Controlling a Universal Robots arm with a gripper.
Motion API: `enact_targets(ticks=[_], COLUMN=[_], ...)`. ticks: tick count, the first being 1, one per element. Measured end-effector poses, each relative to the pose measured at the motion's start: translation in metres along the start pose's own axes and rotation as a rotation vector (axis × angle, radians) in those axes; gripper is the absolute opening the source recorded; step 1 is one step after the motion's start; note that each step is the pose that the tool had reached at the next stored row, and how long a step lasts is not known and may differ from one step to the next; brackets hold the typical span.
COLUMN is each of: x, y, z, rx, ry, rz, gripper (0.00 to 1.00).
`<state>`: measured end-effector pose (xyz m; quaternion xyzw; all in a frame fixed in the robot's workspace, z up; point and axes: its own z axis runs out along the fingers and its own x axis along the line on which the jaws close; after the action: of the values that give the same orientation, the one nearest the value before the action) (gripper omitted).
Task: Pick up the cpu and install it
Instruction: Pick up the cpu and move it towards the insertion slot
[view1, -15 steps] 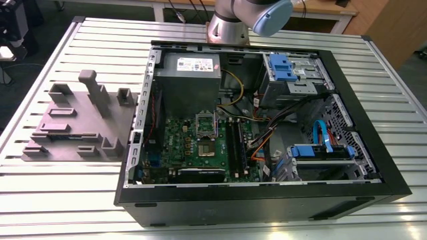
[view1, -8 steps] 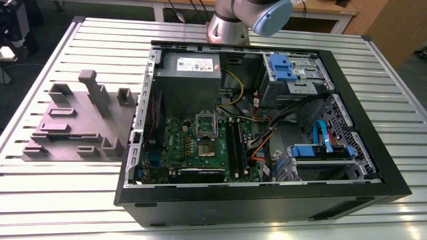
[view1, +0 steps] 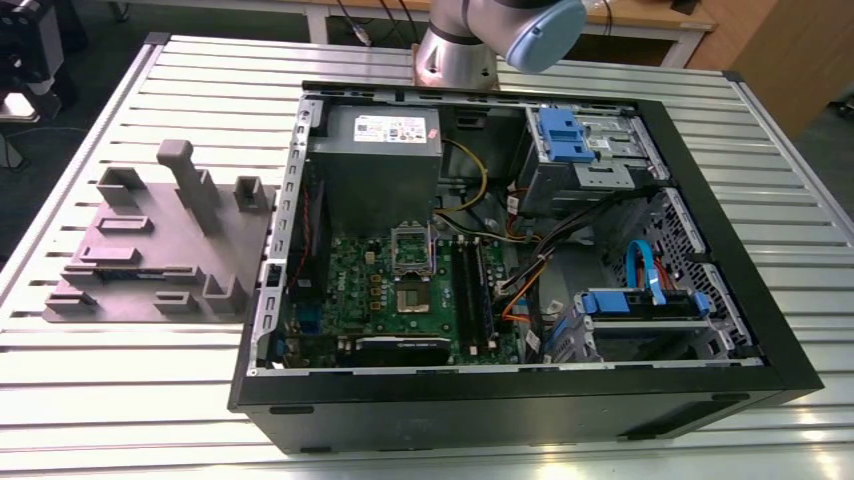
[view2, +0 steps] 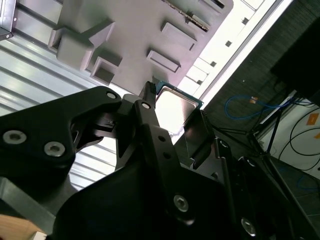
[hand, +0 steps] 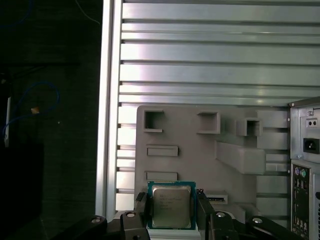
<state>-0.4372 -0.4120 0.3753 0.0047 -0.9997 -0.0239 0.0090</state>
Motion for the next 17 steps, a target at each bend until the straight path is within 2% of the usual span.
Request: enact_targets(ticks=[1, 17], x=[-0.0021, -0.0058], y=[0.0000, -0.0001], z=[0.0000, -0.0001], rx=[0.0000, 0.0000], ry=[0.0000, 0.0000], rz=[0.000, 0.000], gripper=[0.47, 0.47])
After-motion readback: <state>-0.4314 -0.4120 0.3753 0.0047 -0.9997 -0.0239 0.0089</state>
